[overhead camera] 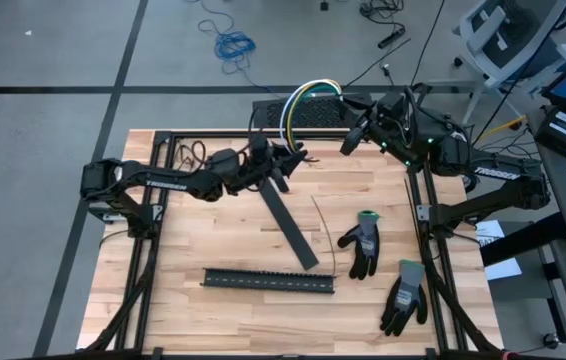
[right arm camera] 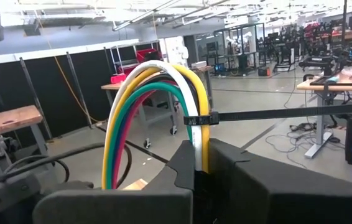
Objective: Ziptie cables
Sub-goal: Put the zip-tied cables in the black cable duct
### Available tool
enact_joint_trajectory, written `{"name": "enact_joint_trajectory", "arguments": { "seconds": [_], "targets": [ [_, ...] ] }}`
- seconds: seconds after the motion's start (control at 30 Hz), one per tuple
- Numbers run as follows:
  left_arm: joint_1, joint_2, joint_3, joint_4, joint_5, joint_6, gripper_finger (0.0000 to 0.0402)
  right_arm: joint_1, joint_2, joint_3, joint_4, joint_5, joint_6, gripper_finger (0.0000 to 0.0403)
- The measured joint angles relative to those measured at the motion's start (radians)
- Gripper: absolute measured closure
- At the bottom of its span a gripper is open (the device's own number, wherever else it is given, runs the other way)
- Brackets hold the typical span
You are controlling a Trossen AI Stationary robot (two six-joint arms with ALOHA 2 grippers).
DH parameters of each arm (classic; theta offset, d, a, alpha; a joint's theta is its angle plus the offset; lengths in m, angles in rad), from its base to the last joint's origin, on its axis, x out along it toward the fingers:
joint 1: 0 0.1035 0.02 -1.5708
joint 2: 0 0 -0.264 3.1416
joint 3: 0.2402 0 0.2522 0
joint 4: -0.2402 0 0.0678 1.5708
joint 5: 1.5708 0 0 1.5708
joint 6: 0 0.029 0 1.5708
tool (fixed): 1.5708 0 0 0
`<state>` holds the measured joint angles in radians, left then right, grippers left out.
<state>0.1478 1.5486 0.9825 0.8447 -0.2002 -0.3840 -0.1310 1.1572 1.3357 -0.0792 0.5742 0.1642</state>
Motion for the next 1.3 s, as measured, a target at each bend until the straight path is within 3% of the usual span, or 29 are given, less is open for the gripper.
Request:
{"name": "enact_joint_trajectory", "arguments": {
  "seconds": [1.3],
  "targets": [
    [0.000,0.001,0.000,0.059,-0.098,0.080,0.0252,0.000,-0.001,0.000,0.167,-0.021,0.008,0.0403]
  ]
}}
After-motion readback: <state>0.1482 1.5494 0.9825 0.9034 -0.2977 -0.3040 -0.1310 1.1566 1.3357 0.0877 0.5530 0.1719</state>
